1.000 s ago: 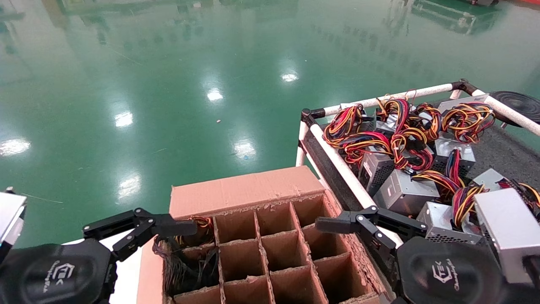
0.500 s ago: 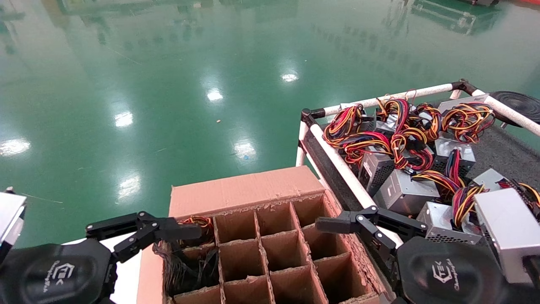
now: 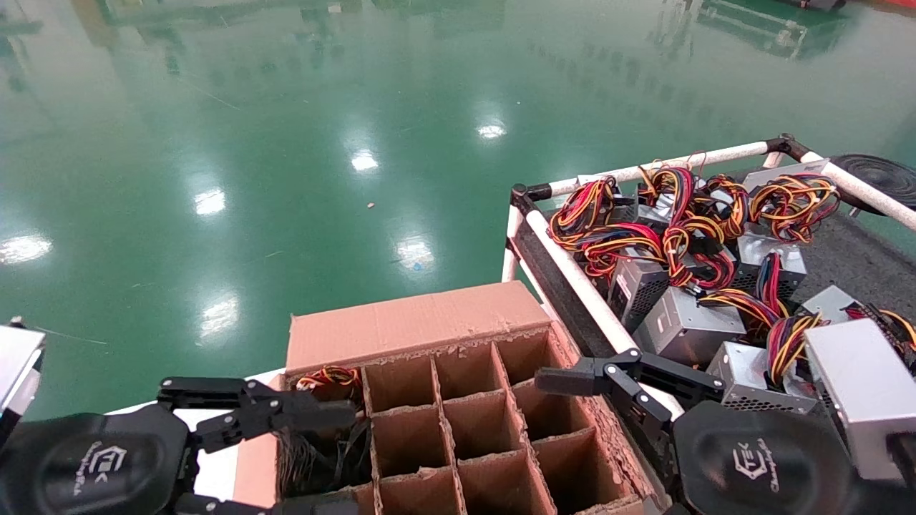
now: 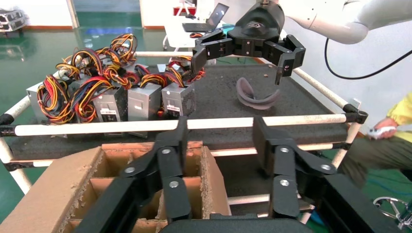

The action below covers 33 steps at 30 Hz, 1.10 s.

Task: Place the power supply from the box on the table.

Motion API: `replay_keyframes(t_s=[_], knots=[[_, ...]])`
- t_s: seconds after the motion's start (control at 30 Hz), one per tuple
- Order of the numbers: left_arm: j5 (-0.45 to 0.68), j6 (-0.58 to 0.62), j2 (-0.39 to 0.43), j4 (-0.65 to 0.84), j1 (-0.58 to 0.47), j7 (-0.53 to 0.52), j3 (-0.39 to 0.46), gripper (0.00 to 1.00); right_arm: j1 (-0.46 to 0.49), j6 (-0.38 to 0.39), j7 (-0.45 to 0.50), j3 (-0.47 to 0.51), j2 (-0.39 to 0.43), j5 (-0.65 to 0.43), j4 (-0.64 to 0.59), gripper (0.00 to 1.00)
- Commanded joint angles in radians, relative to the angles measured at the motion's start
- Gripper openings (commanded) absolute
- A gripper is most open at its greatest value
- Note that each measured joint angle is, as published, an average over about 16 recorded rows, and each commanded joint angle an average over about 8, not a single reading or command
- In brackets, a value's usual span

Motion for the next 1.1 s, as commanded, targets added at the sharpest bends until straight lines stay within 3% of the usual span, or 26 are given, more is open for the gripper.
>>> replay_keyframes(t_s=[0.03, 0.73, 0.77, 1.0, 1.03, 1.1], knots=[[0.000, 0.000, 0.000, 0.000, 0.000, 0.000, 0.000, 0.00, 0.000, 0.000, 0.000, 0.000, 0.000, 0.000, 0.000, 1.00], [0.000, 0.000, 0.000, 0.000, 0.000, 0.000, 0.000, 0.00, 0.000, 0.000, 0.000, 0.000, 0.000, 0.000, 0.000, 1.00], [0.000, 0.000, 0.000, 0.000, 0.000, 0.000, 0.000, 0.04, 0.000, 0.000, 0.000, 0.000, 0.000, 0.000, 0.000, 1.00], [0.000, 0.000, 0.000, 0.000, 0.000, 0.000, 0.000, 0.92, -0.001, 0.000, 0.000, -0.001, -0.002, 0.000, 0.001, 1.00], [0.000, 0.000, 0.000, 0.000, 0.000, 0.000, 0.000, 1.00, -0.001, 0.000, 0.000, -0.002, -0.004, -0.001, 0.001, 1.00], [0.000, 0.000, 0.000, 0.000, 0.000, 0.000, 0.000, 1.00, 0.001, 0.002, -0.002, -0.009, -0.019, -0.006, 0.001, 1.00]])
